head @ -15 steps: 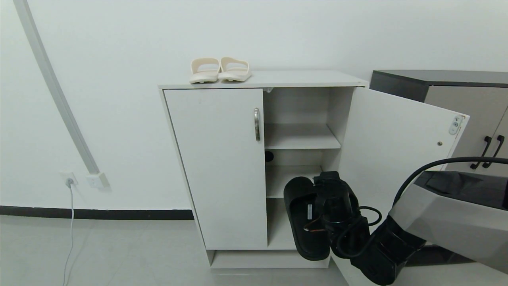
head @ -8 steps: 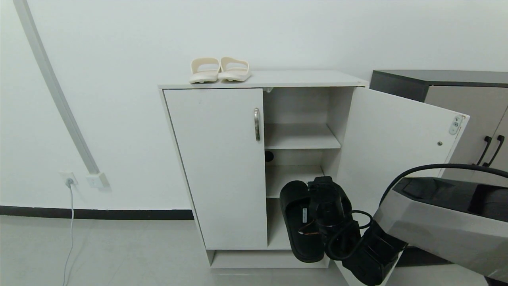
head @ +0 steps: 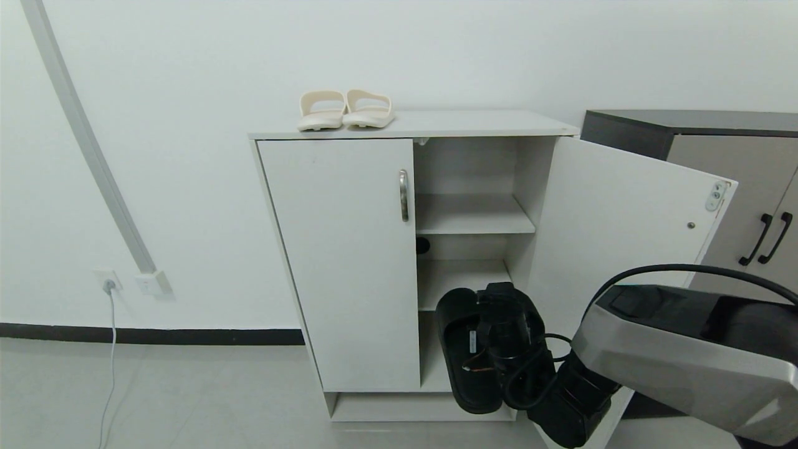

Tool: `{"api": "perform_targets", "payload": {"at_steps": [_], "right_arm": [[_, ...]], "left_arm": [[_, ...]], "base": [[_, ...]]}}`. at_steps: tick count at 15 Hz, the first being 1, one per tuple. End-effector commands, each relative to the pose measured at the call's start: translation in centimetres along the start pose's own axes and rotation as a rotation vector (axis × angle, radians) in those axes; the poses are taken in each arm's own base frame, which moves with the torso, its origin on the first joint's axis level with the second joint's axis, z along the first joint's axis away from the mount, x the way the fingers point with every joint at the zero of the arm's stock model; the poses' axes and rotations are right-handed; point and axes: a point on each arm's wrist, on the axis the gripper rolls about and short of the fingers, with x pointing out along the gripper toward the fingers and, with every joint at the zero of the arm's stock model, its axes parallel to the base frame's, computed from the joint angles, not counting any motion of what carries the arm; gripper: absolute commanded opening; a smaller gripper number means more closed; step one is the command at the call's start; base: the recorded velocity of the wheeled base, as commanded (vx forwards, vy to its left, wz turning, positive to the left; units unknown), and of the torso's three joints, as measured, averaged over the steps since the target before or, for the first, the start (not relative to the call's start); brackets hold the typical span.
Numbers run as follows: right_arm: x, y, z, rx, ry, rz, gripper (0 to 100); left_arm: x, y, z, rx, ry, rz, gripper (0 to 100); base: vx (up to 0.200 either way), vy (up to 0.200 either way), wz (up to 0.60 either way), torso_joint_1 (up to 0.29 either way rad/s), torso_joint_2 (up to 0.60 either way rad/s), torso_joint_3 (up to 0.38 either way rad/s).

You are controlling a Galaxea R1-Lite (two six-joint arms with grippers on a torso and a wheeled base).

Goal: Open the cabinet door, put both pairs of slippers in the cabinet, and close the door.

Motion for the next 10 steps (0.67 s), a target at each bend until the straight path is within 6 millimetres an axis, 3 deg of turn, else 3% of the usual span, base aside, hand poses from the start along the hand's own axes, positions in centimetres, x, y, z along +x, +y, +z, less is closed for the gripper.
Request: {"api": "perform_targets", "payload": {"at_steps": [1,4,10], "right_arm": [[0.1,0.1,-0.5,-0.007,0.008,0.0,0],[0.3,0.3,-0.5,-0.004,0.004,0.001,0],[1.0,0.5,-1.6,-0.008,0.011,-0.002,0]], "left_arm": [[0.0,0.0,0.0,0.0,0.001,-0.001,0],[0.0,0.0,0.0,-0.001,0.003,-0.002,0],[0.0,0.0,0.0,-0.002,0.001,0.001,0]], "base": [[0.0,0.0,0.0,0.0,0.0,0.0],[0.0,0.0,0.0,-0.001,0.0,-0.032],[0.0,0.0,0.0,0.004,0.0,-0.179]]}}
